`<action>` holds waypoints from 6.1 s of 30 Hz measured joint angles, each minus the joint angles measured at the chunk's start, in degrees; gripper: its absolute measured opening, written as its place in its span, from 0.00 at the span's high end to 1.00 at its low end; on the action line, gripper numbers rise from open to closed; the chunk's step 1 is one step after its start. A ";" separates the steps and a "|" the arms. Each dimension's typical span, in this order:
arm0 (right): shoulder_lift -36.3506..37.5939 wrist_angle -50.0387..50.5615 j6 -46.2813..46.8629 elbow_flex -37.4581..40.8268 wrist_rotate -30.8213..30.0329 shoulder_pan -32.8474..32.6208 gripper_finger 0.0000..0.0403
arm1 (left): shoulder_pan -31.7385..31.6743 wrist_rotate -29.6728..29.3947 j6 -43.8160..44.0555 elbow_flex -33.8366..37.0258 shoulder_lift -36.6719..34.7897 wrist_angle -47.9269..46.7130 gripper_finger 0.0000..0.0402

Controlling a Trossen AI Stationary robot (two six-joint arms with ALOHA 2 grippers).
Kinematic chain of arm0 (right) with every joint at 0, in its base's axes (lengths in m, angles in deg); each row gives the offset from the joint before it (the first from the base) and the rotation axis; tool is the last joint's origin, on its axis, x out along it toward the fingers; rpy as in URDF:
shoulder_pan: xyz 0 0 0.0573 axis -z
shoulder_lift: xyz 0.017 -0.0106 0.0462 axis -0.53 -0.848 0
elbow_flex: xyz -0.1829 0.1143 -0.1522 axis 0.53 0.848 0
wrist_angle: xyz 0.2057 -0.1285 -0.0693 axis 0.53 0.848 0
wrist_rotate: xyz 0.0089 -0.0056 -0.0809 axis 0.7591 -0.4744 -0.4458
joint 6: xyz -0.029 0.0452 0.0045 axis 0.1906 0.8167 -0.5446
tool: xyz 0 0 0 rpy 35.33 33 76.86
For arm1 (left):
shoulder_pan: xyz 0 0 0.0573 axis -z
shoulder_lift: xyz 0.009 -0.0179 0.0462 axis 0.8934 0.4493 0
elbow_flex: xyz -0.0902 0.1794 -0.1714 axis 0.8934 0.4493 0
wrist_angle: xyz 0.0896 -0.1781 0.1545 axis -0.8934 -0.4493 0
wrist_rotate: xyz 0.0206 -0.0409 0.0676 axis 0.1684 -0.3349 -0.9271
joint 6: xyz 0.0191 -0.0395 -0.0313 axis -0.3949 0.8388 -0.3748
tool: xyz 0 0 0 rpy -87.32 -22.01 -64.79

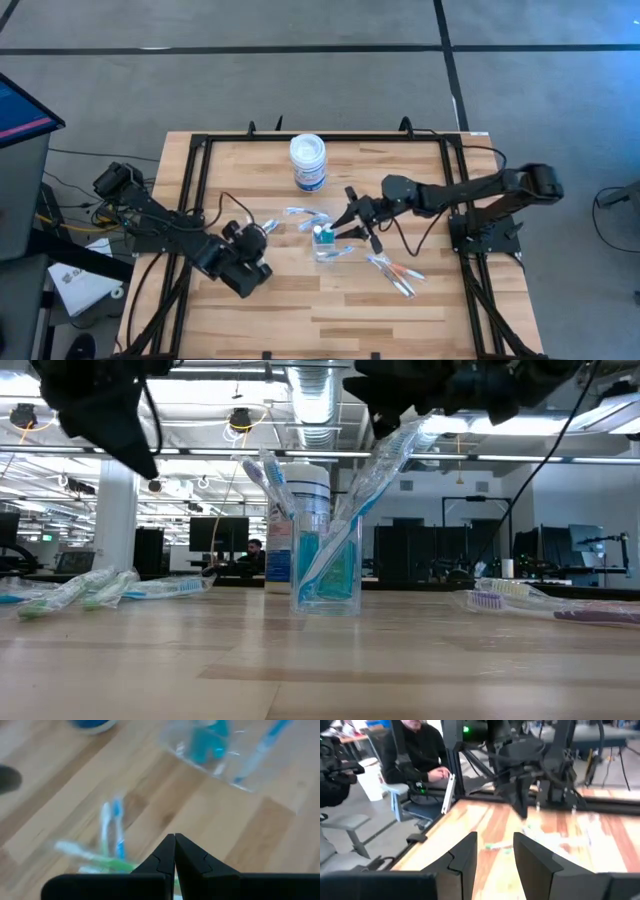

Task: Pick & Place toothbrushing station
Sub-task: Put the left green toothbrush into the Transparent organizer

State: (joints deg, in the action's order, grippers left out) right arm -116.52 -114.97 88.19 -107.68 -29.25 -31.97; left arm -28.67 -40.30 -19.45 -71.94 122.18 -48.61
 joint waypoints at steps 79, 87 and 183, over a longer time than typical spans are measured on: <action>4.95 17.94 -0.35 0.02 -5.41 -3.43 0.71 | -9.66 7.87 27.68 37.81 -19.65 24.83 0.86; 4.93 18.00 -0.40 0.02 -5.41 -3.41 0.71 | -9.66 7.77 26.85 39.13 -19.87 27.97 0.98; -1.51 -7.98 6.02 -0.04 -5.39 -3.43 0.71 | -6.98 -10.48 -77.08 15.10 2.22 103.68 1.00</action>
State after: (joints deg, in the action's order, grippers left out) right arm -118.04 -122.96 94.21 -107.72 -34.64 -35.40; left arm -35.64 -50.77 -96.53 -56.85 124.40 55.07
